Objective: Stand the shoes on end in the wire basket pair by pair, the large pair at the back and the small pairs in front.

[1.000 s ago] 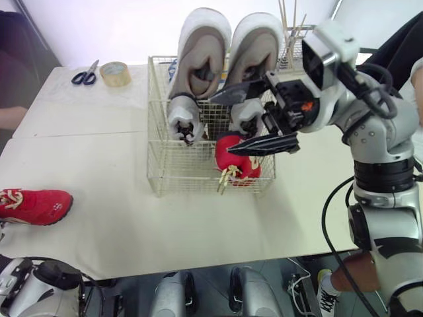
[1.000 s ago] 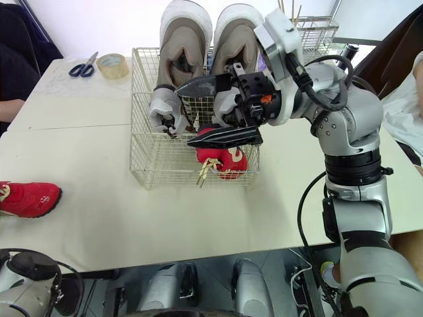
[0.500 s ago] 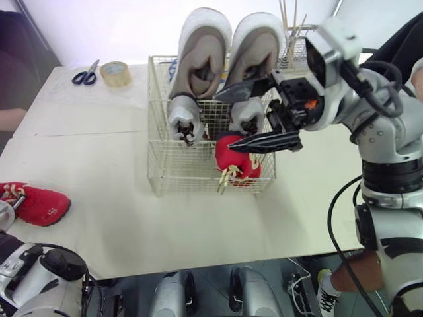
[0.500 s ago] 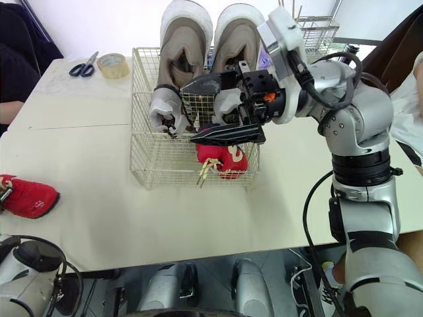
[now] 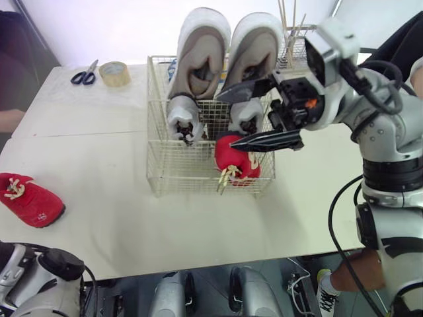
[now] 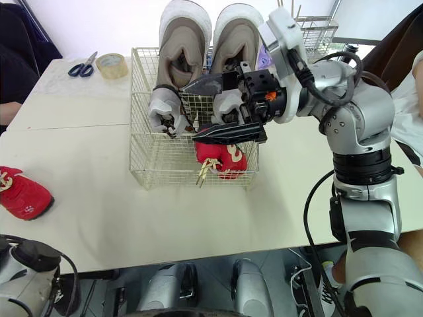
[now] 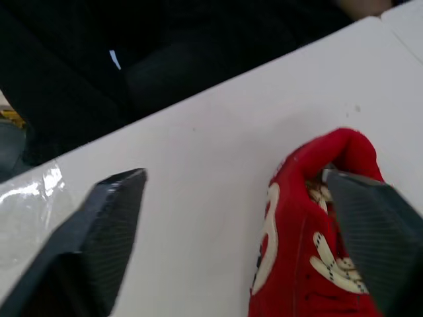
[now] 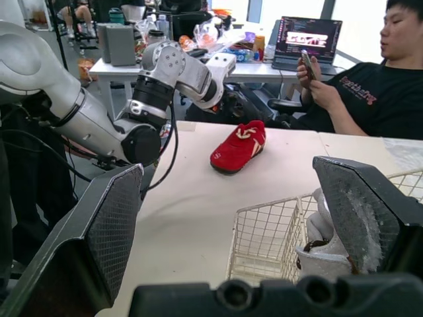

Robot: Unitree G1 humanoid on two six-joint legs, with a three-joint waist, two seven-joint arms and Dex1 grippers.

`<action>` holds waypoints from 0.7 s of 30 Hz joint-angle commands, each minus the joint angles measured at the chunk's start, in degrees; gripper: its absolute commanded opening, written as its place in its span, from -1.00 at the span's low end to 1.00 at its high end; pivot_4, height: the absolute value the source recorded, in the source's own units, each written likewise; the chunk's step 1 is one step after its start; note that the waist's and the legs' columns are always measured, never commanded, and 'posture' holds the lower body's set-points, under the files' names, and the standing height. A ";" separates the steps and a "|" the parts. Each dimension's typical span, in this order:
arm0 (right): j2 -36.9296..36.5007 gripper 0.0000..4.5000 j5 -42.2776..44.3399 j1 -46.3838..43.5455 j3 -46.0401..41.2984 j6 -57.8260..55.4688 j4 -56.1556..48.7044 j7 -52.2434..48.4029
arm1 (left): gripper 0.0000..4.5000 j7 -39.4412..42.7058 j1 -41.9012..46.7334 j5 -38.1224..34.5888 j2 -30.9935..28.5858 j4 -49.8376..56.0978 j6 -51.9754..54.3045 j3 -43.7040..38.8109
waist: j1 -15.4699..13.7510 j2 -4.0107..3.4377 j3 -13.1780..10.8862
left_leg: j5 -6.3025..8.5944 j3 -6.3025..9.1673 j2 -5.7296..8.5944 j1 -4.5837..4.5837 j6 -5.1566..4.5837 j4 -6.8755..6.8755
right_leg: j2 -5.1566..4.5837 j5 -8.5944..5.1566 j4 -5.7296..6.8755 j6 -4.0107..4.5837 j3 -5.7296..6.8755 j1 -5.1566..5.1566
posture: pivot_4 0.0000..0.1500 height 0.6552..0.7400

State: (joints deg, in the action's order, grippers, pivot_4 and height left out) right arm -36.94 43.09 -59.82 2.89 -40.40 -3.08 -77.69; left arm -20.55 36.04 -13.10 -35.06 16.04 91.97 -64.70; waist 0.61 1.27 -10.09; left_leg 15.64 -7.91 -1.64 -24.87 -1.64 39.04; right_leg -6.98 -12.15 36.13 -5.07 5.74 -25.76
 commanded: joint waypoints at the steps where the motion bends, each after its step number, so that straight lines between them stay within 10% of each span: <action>1: 0.12 1.00 -0.12 -2.13 -1.07 1.09 -0.81 -0.19 | 0.99 1.83 1.25 2.60 -1.60 -5.08 -2.49 2.36 | 0.01 0.00 0.00 | 0.00 0.00 0.00 0.00 0.00 0.00 | 0.00 0.00 0.00 0.00 0.00 0.00 | 1.00 1.00; 17: -2.00 1.00 1.31 -0.55 -3.20 -1.67 -4.88 3.64 | 0.99 4.51 4.36 5.01 -3.30 -35.66 -22.18 9.19 | -0.06 0.00 0.00 | 0.00 0.01 -0.02 0.00 0.00 0.01 | -0.13 0.00 0.00 0.00 0.03 -0.01 | 1.00 1.00; 21: -2.52 1.00 1.50 0.15 -3.69 -2.22 -6.01 4.53 | 0.47 4.27 4.68 4.76 -3.86 -37.63 -23.98 9.75 | -0.06 0.00 0.00 | 0.00 0.01 0.00 0.00 0.00 0.01 | -0.20 0.00 0.01 0.00 0.05 0.00 | 1.00 1.00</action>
State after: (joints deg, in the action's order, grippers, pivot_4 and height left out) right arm -38.65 43.63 -59.50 1.43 -42.71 -7.32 -73.57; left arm -16.29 40.33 -8.15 -38.13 -20.88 68.72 -55.70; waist 0.55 1.26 -10.09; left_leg 15.64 -7.90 -1.64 -24.86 -1.64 39.05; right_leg -7.18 -12.14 36.14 -5.07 5.78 -25.76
